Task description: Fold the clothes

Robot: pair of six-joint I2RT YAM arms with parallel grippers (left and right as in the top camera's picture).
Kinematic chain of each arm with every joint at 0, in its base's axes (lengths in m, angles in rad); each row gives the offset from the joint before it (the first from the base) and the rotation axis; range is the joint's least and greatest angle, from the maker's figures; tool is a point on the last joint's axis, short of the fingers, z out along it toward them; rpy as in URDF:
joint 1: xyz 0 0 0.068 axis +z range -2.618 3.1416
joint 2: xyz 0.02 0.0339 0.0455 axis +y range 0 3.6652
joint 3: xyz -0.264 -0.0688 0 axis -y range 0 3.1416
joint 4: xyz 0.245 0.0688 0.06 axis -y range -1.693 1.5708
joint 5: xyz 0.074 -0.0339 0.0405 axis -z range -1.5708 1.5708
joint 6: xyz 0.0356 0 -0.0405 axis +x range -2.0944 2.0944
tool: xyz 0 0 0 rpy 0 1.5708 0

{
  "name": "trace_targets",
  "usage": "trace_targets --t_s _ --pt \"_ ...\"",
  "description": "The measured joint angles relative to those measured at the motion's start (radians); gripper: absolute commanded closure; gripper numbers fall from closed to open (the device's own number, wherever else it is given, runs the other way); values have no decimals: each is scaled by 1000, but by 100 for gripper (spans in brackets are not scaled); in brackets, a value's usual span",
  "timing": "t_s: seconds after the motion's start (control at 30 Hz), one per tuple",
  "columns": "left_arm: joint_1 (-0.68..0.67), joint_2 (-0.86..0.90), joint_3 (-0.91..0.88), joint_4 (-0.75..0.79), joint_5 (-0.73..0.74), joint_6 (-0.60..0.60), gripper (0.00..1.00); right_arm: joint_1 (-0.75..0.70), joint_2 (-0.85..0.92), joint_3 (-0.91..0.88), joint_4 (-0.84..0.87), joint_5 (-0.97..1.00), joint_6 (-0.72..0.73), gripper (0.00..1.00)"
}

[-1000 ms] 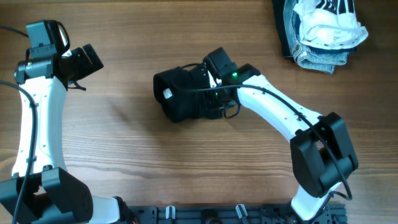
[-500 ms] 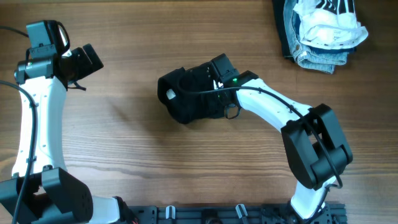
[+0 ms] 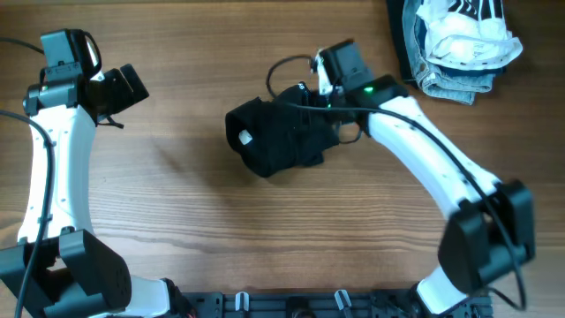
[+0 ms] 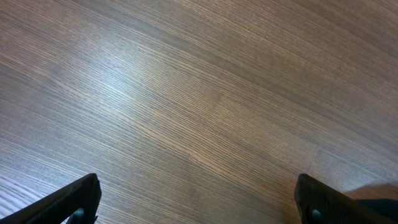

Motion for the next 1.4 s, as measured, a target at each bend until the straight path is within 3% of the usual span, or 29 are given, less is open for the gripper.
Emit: trace_targets --t_s 0.3,0.53,0.9,1.2,1.4 --pt "0 2 0 0 23 0 0 2 67 21 -23 -80 -37 28" --pt "0 21 0 0 26 0 0 2 139 6 -42 -129 -80 19" --pt "0 34 0 0 26 0 0 -2 284 7 45 -6 -90 10" --pt "0 35 0 1 26 0 0 -144 314 23 138 1 -126 9" --pt "0 35 0 5 26 0 0 -248 332 73 91 29 -174 1"
